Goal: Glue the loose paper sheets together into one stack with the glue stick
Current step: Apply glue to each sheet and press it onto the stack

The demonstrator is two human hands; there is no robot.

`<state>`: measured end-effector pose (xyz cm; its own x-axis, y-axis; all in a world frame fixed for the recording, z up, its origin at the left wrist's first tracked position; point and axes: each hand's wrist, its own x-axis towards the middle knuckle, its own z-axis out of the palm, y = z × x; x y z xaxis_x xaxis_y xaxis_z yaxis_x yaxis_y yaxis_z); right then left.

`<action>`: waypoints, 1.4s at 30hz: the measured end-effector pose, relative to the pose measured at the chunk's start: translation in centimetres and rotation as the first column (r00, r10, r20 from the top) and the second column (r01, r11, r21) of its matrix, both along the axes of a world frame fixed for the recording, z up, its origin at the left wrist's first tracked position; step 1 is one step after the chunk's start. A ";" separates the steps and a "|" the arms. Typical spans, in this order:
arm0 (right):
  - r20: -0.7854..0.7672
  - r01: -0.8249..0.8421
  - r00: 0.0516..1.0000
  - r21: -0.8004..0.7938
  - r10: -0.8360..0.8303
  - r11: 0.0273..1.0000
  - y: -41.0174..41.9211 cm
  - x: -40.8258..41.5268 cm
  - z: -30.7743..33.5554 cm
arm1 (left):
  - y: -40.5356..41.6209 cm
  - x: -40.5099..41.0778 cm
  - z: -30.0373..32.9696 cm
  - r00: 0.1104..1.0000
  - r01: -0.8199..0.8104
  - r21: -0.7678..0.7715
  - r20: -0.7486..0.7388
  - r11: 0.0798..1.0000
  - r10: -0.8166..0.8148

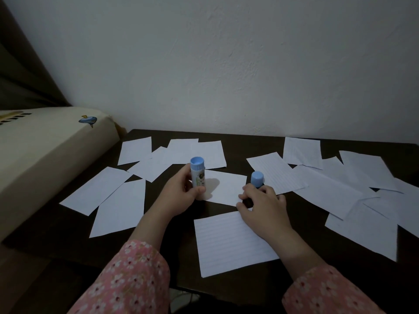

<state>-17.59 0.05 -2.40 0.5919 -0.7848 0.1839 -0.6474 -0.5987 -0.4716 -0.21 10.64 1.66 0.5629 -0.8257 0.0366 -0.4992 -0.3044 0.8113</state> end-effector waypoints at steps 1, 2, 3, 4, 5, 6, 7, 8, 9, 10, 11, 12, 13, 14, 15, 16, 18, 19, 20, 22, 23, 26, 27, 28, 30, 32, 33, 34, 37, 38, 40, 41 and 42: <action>0.003 0.001 1.000 -0.005 -0.001 1.000 0.0 0.0 -0.1 | 0.2 0.1 0.1 1.000 -0.013 0.002 0.005 1.000 0.013; 0.007 0.002 1.000 -0.008 -0.002 1.000 0.0 0.1 -0.1 | 0.3 0.2 0.1 1.000 -0.028 0.005 0.011 1.000 0.028; 0.010 0.003 1.000 -0.009 -0.003 1.000 0.0 0.1 -0.1 | 0.4 0.3 0.2 0.999 -0.044 0.009 0.013 0.999 0.044; 0.011 0.004 1.000 -0.008 -0.004 1.000 0.0 0.1 -0.1 | 0.5 0.3 0.2 0.998 -0.057 0.010 0.012 0.998 0.057; 0.011 0.004 1.000 -0.008 -0.004 1.000 0.0 0.1 -0.1 | 0.5 0.4 0.3 0.998 -0.066 0.011 0.007 0.998 0.066; 0.010 0.004 1.000 -0.010 -0.004 1.000 0.0 0.1 -0.2 | 0.5 0.4 0.3 0.997 -0.071 0.013 0.004 0.997 0.071; 0.009 0.004 1.000 -0.014 -0.004 1.000 0.0 0.1 -0.2 | 0.5 0.5 0.3 0.997 -0.075 0.017 0.003 0.997 0.075; 0.009 0.004 1.000 -0.016 -0.004 1.000 0.0 0.1 -0.2 | 0.5 0.5 0.3 0.997 -0.080 0.019 0.004 0.997 0.080; 0.009 0.003 1.000 -0.018 -0.003 1.000 0.0 0.1 -0.2 | 0.4 0.6 0.3 0.996 -0.089 0.020 0.005 0.996 0.089; 0.012 0.002 1.000 -0.019 -0.002 1.000 0.0 0.1 -0.2 | 0.4 0.7 0.3 0.995 -0.101 0.017 0.007 0.995 0.101; 0.014 0.001 1.000 -0.020 -0.001 1.000 0.0 0.1 -0.2 | 0.4 0.8 0.3 0.994 -0.113 0.013 0.007 0.993 0.113; 0.014 0.000 1.000 -0.022 0.000 1.000 0.0 0.1 -0.2 | 0.4 1.0 0.3 0.992 -0.123 0.010 0.004 0.992 0.123; 0.012 -0.001 1.000 -0.025 0.001 1.000 0.0 0.1 -0.2 | 0.5 1.1 0.4 0.992 -0.130 0.009 0.002 0.991 0.130; 0.011 -0.003 1.000 -0.030 0.003 1.000 0.0 0.1 -0.2 | 0.5 1.3 0.3 0.991 -0.134 0.011 0.001 0.991 0.134; 0.011 -0.006 1.000 -0.035 0.006 0.999 0.0 0.0 -0.2 | 0.5 1.4 0.2 0.990 -0.139 0.011 0.003 0.990 0.139; 0.013 -0.008 1.000 -0.039 0.009 0.999 0.0 0.0 -0.2 | 0.6 1.5 0.1 0.988 -0.153 -0.002 0.001 0.988 0.153; 0.010 -0.012 1.000 -0.042 0.012 0.999 0.1 0.0 -0.1 | 0.6 1.6 -0.1 0.971 -0.238 -0.095 -0.056 0.967 0.234; 0.008 -0.013 1.000 -0.046 0.014 0.999 0.0 0.0 -0.1 | 0.6 1.6 -0.1 0.942 -0.324 -0.160 -0.143 0.932 0.303; 0.006 -0.014 1.000 -0.048 0.015 0.999 0.0 0.0 -0.1 | 0.5 1.6 0.1 0.893 -0.424 -0.212 -0.260 0.880 0.368; 0.003 -0.017 1.000 -0.055 0.017 0.998 -0.1 0.1 0.1 | 0.0 1.4 0.3 0.786 -0.566 -0.262 -0.457 0.782 0.416; 0.000 -0.024 1.000 -0.067 0.024 0.997 -0.2 0.1 0.2 | -0.3 1.2 0.4 0.771 -0.580 -0.269 -0.486 0.769 0.411; -0.046 -0.078 0.996 -0.133 0.073 0.988 -0.1 0.4 0.6 | -1.3 -0.1 0.3 0.833 -0.479 -0.270 -0.442 0.835 0.334; -0.061 -0.097 0.994 -0.151 0.089 0.984 0.0 0.5 0.6 | -1.7 -0.6 0.2 0.859 -0.434 -0.262 -0.410 0.862 0.307; -0.064 -0.110 0.993 -0.166 0.101 0.980 0.1 0.7 0.6 | -2.2 -1.0 0.1 0.883 -0.392 -0.252 -0.375 0.885 0.284; -0.034 -0.116 0.993 -0.167 0.112 0.979 0.0 0.9 0.6 | -3.2 -1.4 0.2 0.923 -0.315 -0.226 -0.300 0.922 0.241; -0.026 -0.105 0.994 -0.124 0.103 0.987 -0.2 1.0 0.4 | -4.2 -1.5 0.3 0.952 -0.234 -0.198 -0.244 0.952 0.183; -0.054 -0.101 0.994 -0.104 0.095 0.989 -0.4 1.0 0.3 | -4.6 -1.5 0.2 0.963 -0.200 -0.180 -0.216 0.963 0.159; -0.087 -0.100 0.992 -0.088 0.093 0.991 -0.5 1.0 0.2 | -4.9 -1.4 0.2 0.974 -0.172 -0.159 -0.178 0.972 0.143; -0.121 -0.139 0.984 -0.052 0.132 0.989 -0.8 0.9 0.0 | -5.8 -1.4 0.0 0.995 -0.097 -0.120 -0.049 0.988 0.091; -0.118 -0.159 0.981 -0.043 0.153 0.986 -0.9 0.8 0.0 | -6.0 -1.5 -0.1 0.997 -0.075 -0.116 -0.025 0.990 0.072; -0.118 -0.185 0.977 -0.035 0.180 0.982 -1.0 0.6 0.0 | -6.5 -1.7 -0.2 0.999 -0.038 -0.105 0.006 0.994 0.039; -0.119 -0.189 0.976 -0.034 0.184 0.981 -1.0 0.6 0.0 | -6.6 -1.8 -0.2 0.999 -0.026 -0.097 0.018 0.995 0.027; -0.118 -0.190 0.976 -0.036 0.185 0.981 -1.1 0.5 0.0 | -6.8 -2.0 -0.2 0.999 -0.017 -0.092 0.030 0.996 0.020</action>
